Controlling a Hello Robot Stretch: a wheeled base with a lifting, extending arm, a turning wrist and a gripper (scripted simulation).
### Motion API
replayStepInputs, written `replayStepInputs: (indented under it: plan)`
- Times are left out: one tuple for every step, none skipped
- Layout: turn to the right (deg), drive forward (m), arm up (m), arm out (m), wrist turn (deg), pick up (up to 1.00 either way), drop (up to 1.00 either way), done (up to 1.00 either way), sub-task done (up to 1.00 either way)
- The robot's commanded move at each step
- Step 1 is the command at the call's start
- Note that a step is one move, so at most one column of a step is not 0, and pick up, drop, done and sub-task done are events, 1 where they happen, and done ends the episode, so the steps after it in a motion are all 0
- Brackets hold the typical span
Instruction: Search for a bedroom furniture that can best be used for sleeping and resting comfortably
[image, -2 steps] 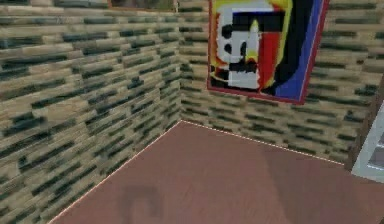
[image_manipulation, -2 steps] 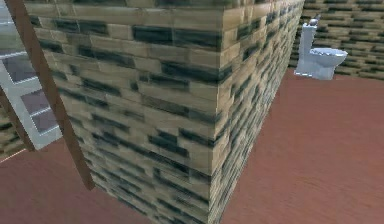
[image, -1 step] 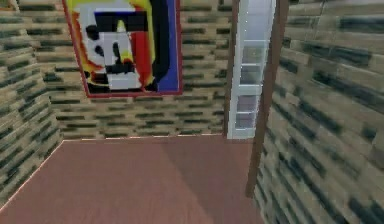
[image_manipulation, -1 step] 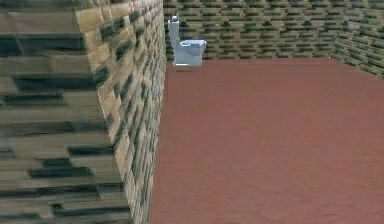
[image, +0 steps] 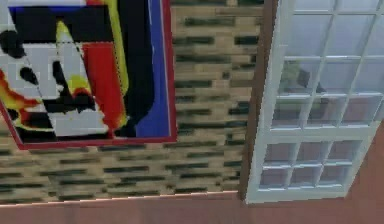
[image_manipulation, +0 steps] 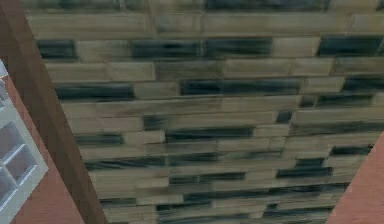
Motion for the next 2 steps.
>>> replayStepInputs:
  plan:
    - [0.0,0.50,0.00,0.00,0.0,0.00,0.00,0.00,0.00]
    - [45.0,0.00,0.00,0.00,0.0,0.00,0.00,0.00,0.00]
